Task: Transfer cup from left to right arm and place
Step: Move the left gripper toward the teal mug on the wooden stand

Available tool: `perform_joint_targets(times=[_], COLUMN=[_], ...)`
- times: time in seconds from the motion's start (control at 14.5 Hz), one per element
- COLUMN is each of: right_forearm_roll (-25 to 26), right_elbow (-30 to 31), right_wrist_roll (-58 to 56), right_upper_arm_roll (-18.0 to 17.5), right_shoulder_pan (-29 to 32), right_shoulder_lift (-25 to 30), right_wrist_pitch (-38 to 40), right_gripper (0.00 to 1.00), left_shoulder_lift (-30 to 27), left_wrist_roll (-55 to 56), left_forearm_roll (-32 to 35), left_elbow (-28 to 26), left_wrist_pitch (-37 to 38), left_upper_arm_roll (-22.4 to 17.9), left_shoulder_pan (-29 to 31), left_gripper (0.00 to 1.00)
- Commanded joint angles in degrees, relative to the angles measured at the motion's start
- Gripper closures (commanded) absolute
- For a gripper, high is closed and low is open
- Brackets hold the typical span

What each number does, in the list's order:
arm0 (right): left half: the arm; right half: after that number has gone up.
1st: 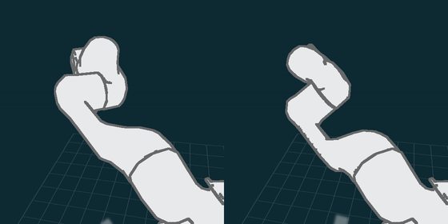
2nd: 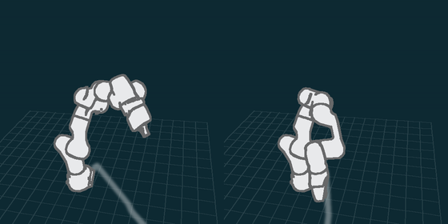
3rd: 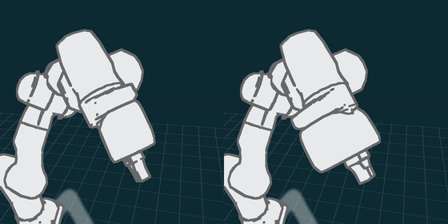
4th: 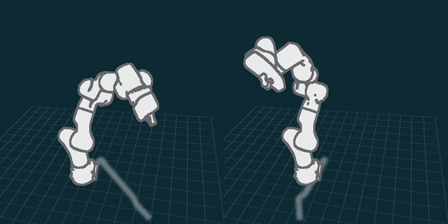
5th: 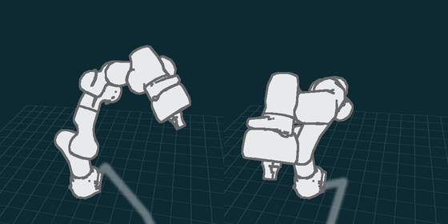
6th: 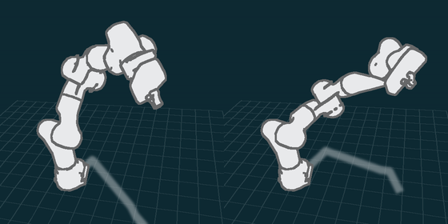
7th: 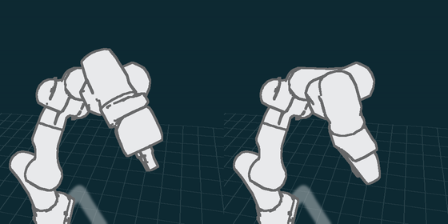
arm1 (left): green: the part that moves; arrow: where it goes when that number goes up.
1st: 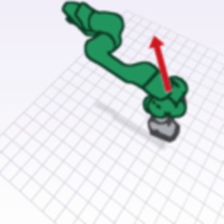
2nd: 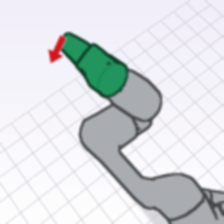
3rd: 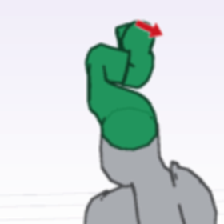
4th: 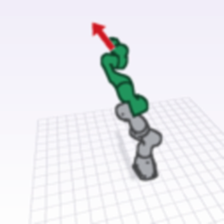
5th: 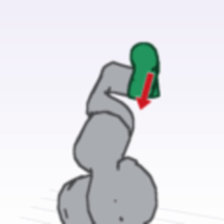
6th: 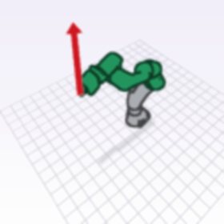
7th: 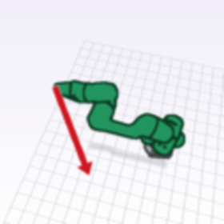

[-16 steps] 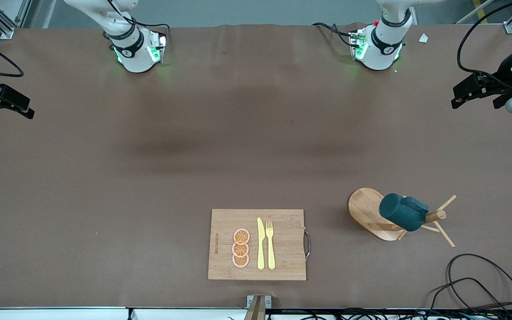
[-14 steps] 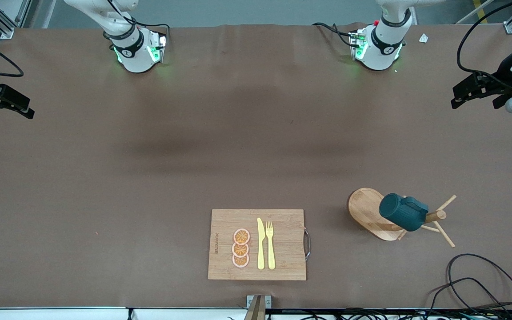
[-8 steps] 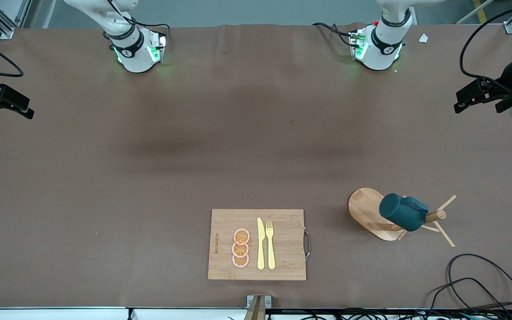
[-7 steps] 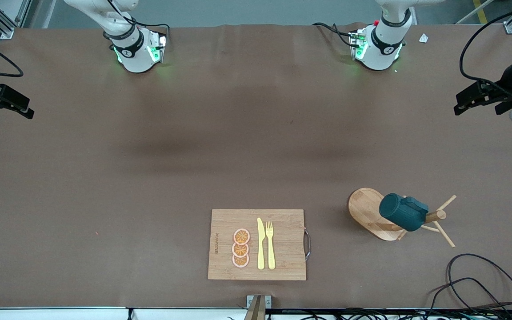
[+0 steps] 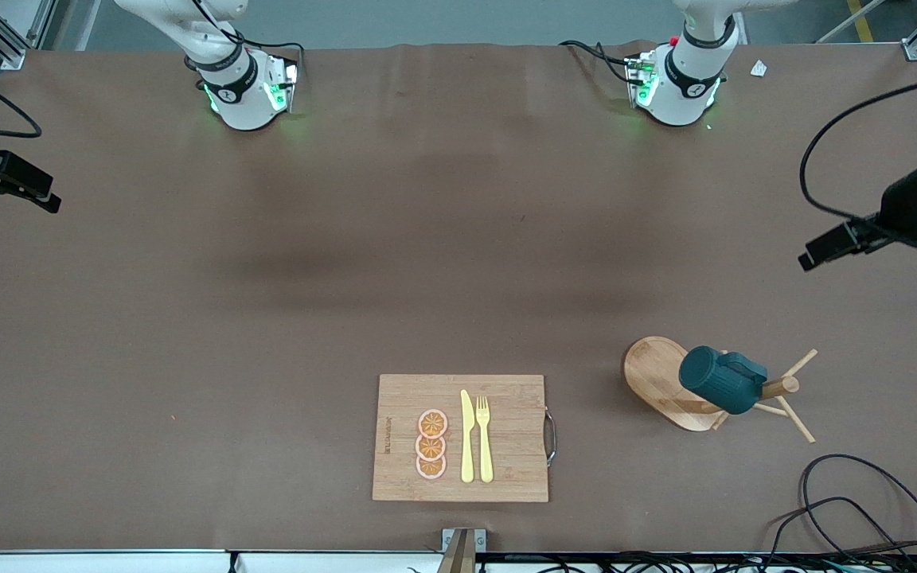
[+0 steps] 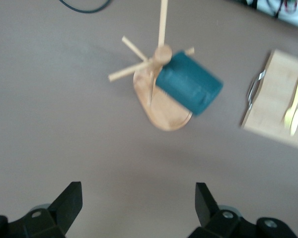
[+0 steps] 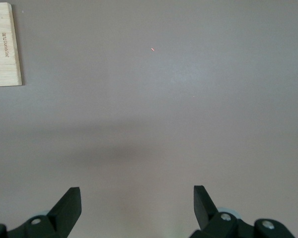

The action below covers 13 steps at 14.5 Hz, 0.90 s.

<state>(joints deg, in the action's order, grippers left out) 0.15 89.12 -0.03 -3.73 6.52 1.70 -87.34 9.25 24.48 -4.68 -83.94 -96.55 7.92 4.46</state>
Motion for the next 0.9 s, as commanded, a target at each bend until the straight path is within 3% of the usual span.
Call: perform_joint_targets(times=[0.0,0.21,0.55,0.83], right_forearm_roll=[0.47,0.47,0.47,0.47], right_elbow=[0.53,0.53,0.53,0.53], right_wrist_roll=[-0.58,-0.58,-0.67,-0.67], right_upper_arm_roll=[-0.05,-0.05,-0.05,-0.05], right_shoulder_pan=[0.16,0.25,0.25,0.16], right_shoulder_lift=[0.94,0.94,0.94,0.94], right_wrist_pitch=[-0.03,-0.03,-0.03,-0.03], right_gripper=[0.00,0.00,0.00,0.00], left_shoulder_lift=[3.49,8.14,13.33,16.68], left_wrist_roll=[9.67,18.31,21.29,27.09], left_forearm_roll=[-5.92,-10.51,-12.79,-14.65], left_elbow=[1.85,1.94,2.03,1.94], left_wrist_pitch=[-5.82,-12.59,-19.71,-21.67], left_upper_arm_roll=[-0.10,-0.01,-0.01,0.25], left_shoulder_pan=[1.68,1.87,0.99,0.81], left_gripper=[0.00,0.00,0.00,0.00])
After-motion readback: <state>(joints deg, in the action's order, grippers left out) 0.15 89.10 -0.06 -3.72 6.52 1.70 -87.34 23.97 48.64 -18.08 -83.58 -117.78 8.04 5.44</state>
